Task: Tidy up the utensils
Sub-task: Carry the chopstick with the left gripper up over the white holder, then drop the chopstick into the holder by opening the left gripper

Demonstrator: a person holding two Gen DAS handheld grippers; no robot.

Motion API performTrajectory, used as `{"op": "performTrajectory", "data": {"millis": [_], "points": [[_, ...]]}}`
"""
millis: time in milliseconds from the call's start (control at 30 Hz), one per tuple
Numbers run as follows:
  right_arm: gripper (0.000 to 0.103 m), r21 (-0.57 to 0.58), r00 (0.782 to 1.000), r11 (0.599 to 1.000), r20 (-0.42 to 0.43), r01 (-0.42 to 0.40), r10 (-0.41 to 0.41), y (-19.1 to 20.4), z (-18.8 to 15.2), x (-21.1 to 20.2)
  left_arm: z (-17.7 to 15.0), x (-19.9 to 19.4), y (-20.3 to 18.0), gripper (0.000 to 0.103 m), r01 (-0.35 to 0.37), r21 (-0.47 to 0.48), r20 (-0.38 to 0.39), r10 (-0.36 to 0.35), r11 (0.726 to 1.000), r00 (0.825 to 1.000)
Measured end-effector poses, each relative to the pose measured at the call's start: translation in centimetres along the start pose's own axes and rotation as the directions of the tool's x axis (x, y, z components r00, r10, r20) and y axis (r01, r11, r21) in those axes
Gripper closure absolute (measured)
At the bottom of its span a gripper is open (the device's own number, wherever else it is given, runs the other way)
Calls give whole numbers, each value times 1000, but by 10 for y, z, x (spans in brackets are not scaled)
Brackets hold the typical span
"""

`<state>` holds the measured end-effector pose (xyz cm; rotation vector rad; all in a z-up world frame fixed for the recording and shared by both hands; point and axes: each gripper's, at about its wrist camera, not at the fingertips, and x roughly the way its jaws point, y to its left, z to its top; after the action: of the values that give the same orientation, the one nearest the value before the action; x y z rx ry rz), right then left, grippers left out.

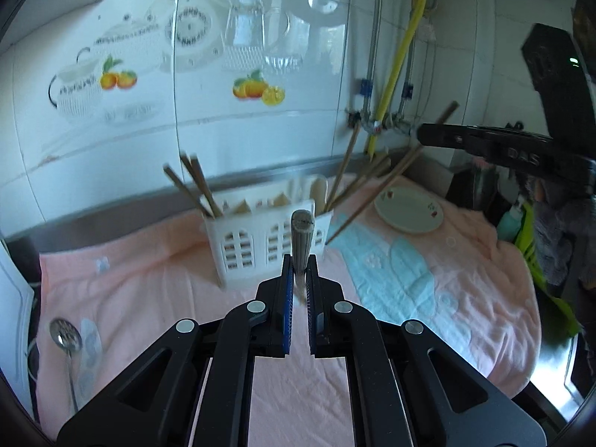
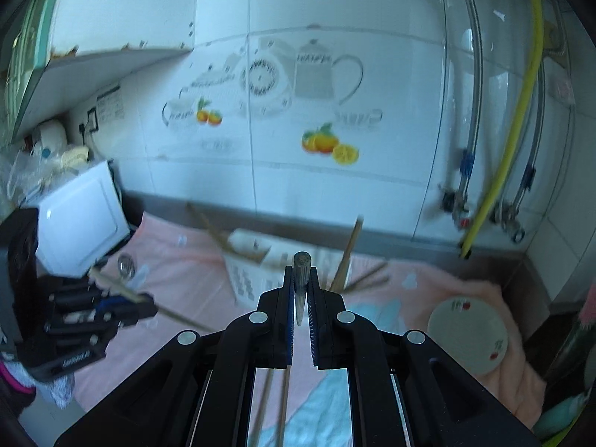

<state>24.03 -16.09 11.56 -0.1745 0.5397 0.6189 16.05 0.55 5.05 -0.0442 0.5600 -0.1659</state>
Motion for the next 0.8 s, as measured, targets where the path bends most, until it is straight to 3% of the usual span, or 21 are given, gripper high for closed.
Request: {"op": "performTrajectory", "data": {"millis": [233, 367, 500, 800], "points": [[97, 8, 999, 999, 19, 47, -48, -9, 43, 16, 55, -22, 9, 98, -37, 23, 105, 35, 999, 994], [97, 4, 997, 997, 1, 72, -72, -12, 51, 31, 81, -16, 18, 98, -75, 25, 123, 72, 997, 990], [97, -2, 995, 996, -47, 89, -89, -15, 51, 52, 96, 11, 29, 98, -112, 25, 79, 110, 993, 991], [97, 8, 988, 996, -124, 91, -89, -21, 37, 91, 92, 65, 45, 98, -128, 3, -33, 128, 992, 991]]}}
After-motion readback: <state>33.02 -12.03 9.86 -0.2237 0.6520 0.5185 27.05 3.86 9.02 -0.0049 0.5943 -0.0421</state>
